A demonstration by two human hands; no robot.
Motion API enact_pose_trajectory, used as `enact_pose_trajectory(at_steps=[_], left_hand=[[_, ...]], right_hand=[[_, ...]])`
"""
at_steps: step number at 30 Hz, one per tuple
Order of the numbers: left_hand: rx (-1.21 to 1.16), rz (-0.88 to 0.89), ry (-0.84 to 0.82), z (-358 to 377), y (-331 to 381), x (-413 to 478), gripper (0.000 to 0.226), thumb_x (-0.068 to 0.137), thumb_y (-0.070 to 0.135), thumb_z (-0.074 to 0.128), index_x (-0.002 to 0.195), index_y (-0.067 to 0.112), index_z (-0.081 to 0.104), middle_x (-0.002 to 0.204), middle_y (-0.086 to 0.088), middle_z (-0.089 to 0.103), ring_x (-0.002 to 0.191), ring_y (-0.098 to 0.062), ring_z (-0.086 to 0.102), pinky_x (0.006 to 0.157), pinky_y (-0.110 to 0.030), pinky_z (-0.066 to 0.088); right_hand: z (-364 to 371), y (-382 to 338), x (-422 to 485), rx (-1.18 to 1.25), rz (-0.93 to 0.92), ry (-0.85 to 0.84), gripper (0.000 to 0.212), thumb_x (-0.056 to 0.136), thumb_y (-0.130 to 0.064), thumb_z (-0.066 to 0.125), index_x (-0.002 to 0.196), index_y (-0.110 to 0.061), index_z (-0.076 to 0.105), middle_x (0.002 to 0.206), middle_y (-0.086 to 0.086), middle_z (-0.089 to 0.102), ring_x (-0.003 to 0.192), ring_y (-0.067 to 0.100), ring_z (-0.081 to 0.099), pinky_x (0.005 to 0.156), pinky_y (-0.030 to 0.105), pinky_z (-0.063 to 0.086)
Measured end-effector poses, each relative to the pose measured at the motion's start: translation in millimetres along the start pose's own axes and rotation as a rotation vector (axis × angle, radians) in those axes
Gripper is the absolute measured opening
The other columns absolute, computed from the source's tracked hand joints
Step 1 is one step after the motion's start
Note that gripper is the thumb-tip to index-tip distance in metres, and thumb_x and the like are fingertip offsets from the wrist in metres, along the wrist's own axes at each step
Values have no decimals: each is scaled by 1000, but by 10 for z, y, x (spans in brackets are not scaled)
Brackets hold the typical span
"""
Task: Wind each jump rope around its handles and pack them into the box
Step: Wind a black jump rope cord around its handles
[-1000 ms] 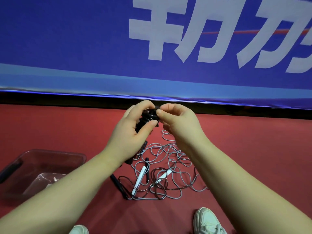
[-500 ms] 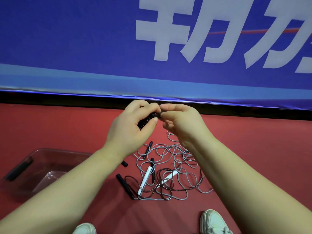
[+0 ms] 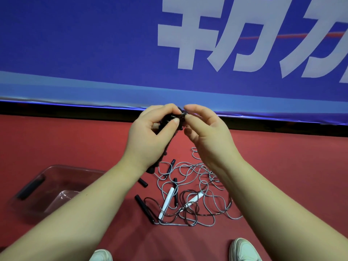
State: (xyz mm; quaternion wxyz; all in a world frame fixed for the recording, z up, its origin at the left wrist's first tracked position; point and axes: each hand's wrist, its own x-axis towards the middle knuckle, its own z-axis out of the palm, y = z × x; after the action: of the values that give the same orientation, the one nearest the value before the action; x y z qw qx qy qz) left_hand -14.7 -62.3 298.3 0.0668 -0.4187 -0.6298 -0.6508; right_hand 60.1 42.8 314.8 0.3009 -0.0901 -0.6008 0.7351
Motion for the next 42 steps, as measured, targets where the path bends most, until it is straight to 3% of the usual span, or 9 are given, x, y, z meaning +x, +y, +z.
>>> enact_pose_trajectory(at_steps=[7,13,17,24,29,32,35,39,42], left_hand=[[-141,-125,-23,-85,128,24,15,80,17,57,85,28,65,82,-8,70,66,-26,67,62,-39,56],[68,-43,-39,-59,135,36,16,80,22,55,79,36,62,78,3,67,66,-17,65,61,-26,51],[317,54,-80,-77,33,3,15,79,28,56,83,42,62,91,17,62,88,0,58,73,-19,45],[395,77,-107,-63,6,-42,21,79,38,50,99,43,56,90,22,58,80,7,54,70,-18,43],[60,-98,-113,-47,80,4,39,89,13,62,109,43,46,93,7,66,71,-11,68,68,-19,51],[54,-146,-65,3,85,-3,11,91,28,59,88,27,49,89,-7,66,75,-25,67,71,-38,54],[58,-190,-45,47,28,-34,26,87,48,49,80,22,45,82,-21,63,75,-37,63,73,-54,50],[155,-162,-58,62,-55,-84,14,90,33,58,90,25,47,77,4,63,70,-13,61,69,-25,47],[234,-142,-96,47,-96,-93,15,91,25,58,105,29,51,87,12,65,80,-6,63,73,-20,46]], right_hand=[[-28,-180,-33,-505,-265,-60,20,85,-6,65,80,-25,65,74,-14,69,72,1,65,73,15,51],[33,-184,-9,40,146,-35,17,85,2,59,73,-9,62,65,-1,65,62,10,59,60,15,49],[39,-133,11,387,419,73,17,85,10,51,83,-6,53,80,10,56,58,13,51,45,14,40],[60,-142,26,329,392,85,28,85,17,45,84,-9,55,84,7,54,61,12,51,43,15,38],[-10,-205,38,399,466,70,18,86,11,53,91,-6,57,91,12,59,64,12,56,47,12,46],[-25,-205,23,393,472,68,19,85,11,53,95,-5,54,87,11,62,65,13,60,52,12,50],[-6,-194,7,398,487,74,23,85,14,52,94,-7,49,84,13,64,65,14,60,51,14,50],[12,-128,-4,279,543,111,25,86,11,50,90,-14,46,84,8,64,61,12,54,61,21,50],[6,-77,-20,254,541,124,22,87,10,51,87,-13,49,83,7,65,61,13,62,69,25,54]])
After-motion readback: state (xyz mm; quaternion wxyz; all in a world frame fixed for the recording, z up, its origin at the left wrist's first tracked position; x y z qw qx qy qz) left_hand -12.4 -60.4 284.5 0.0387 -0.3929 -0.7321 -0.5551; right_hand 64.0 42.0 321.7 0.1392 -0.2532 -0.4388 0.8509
